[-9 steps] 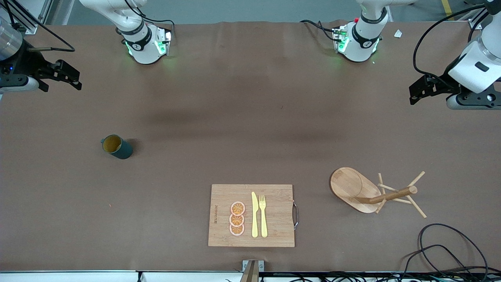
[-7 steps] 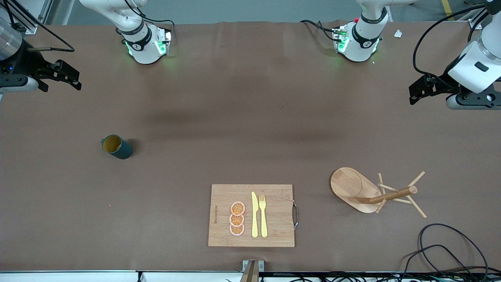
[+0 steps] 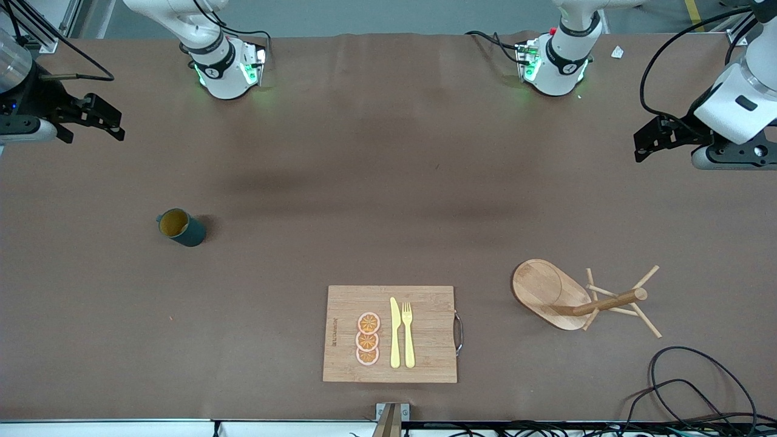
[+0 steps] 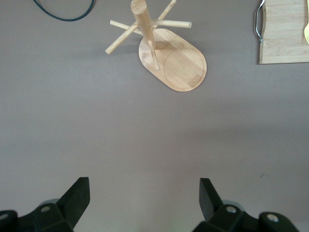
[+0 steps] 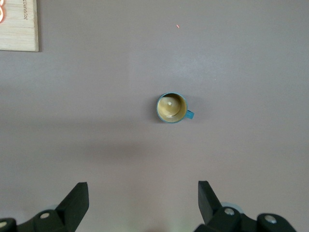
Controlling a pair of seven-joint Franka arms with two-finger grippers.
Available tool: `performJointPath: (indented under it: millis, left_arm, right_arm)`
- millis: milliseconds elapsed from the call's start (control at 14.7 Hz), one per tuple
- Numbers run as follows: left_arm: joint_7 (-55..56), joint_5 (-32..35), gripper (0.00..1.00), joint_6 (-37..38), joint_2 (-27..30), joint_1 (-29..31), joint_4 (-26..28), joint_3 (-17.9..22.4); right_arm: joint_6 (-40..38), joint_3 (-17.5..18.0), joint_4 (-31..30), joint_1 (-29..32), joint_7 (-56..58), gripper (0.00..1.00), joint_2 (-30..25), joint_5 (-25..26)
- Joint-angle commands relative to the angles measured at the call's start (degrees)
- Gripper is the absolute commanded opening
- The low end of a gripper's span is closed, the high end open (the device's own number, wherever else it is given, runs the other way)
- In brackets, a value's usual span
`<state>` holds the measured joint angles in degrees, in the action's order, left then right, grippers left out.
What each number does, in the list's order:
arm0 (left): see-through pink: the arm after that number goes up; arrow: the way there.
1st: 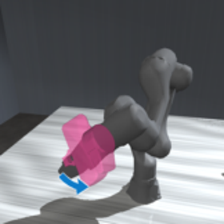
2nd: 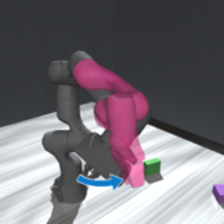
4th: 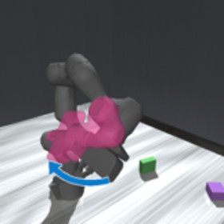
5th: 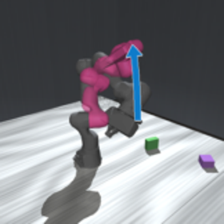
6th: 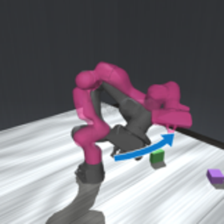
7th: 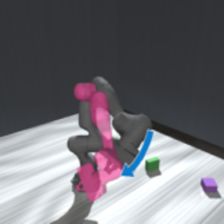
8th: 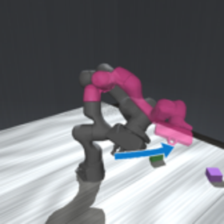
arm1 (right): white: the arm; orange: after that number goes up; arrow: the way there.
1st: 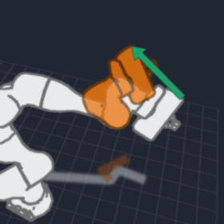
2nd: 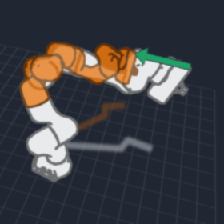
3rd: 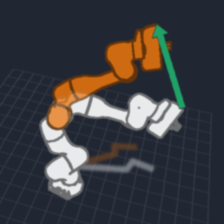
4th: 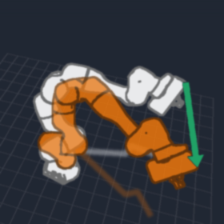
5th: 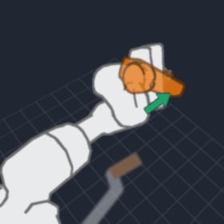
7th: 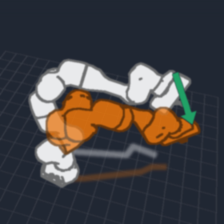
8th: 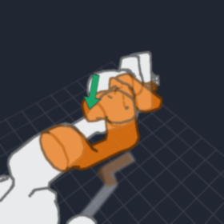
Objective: Pass cup and hang on rack
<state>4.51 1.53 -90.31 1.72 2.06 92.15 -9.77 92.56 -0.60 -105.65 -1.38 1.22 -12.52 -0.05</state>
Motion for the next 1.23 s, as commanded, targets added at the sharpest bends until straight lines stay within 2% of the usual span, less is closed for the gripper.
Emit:
performJointPath:
  millis: [0,205,682,1023,1159]
  left_arm:
    - [0.1,0.1,1.0,1.1,-0.8,-0.2,-1.4,-0.1]
    - [0.2,0.1,1.0,1.1,-1.0,-0.3,-1.4,-0.1]
    - [0.2,0.1,1.0,1.0,-1.2,0.1,-1.4,-0.1]
    - [0.1,0.1,1.0,1.0,-1.3,0.0,-1.4,-0.1]
    - [0.1,0.1,1.0,1.0,-1.3,-0.1,-1.4,-0.1]
  right_arm:
    - [0.0,0.2,-1.1,0.2,-2.7,1.0,-1.1,0.6]
    - [1.6,0.1,-2.2,0.6,-2.6,1.0,-1.1,0.6]
    - [13.8,-0.5,-11.6,1.6,-2.7,1.0,-1.4,0.5]
    - [32.7,-0.4,-23.7,1.4,-3.2,1.0,-0.1,0.4]
    - [33.5,-0.4,-24.3,1.2,-3.2,1.0,1.1,0.4]
